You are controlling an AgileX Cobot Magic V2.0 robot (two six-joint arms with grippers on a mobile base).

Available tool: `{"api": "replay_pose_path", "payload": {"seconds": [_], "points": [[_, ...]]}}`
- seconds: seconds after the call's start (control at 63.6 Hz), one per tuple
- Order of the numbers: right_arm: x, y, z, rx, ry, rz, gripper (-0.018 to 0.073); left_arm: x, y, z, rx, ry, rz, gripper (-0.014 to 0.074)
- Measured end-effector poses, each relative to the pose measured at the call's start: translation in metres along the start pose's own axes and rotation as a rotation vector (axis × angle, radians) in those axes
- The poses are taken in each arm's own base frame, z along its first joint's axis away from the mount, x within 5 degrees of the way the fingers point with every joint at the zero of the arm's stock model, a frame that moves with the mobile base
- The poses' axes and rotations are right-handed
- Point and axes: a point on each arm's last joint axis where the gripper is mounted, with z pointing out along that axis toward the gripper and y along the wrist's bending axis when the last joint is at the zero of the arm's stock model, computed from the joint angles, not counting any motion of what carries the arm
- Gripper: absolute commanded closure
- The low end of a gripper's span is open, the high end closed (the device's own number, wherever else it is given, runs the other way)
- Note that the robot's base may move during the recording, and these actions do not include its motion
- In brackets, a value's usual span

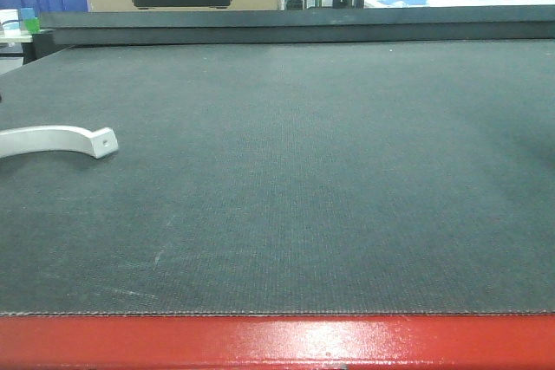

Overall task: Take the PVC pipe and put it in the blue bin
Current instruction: 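Lift the pipe off the table with both grippers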

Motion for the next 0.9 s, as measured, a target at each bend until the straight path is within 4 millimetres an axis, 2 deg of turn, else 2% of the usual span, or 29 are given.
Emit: {"api": "replay_pose_path", "payload": {"seconds": [0.063,0.251,0.346,0.456,0.613,0.723,0.896], "points": [[0.001,0.001,-0.01,-0.002,-0.041,-0.002,0.0727,0.002,0.001,-0.017,0.0,-0.045,-0.001,0.0707],[0.001,0.002,-0.042,-0.011,-0.224,-0.007,0.0727,0.019,-0.005,-0.093,0.011,-0.341,0.016,0.0707],[0.002,0.003,-0.057,-0.015,-0.316,-0.01,0.0727,0.034,-0.011,-0.128,0.033,-0.525,0.02,0.0707],[0.005,0.003,-0.073,-0.02,-0.423,-0.012,0.0727,0.054,-0.015,-0.155,0.076,-0.702,-0.001,0.0707],[0.023,0.002,-0.085,-0.024,-0.592,-0.014,0.0727,0.086,-0.012,-0.17,0.094,-0.932,-0.016,0.0707],[0.049,0.0,-0.094,-0.028,-0.753,-0.015,0.0727,0.113,-0.01,-0.169,0.104,-1.066,-0.019,0.0707],[0.085,-0.002,-0.097,-0.032,-0.86,-0.015,0.0727,0.153,-0.008,-0.163,0.109,-1.148,-0.021,0.0707]]}}
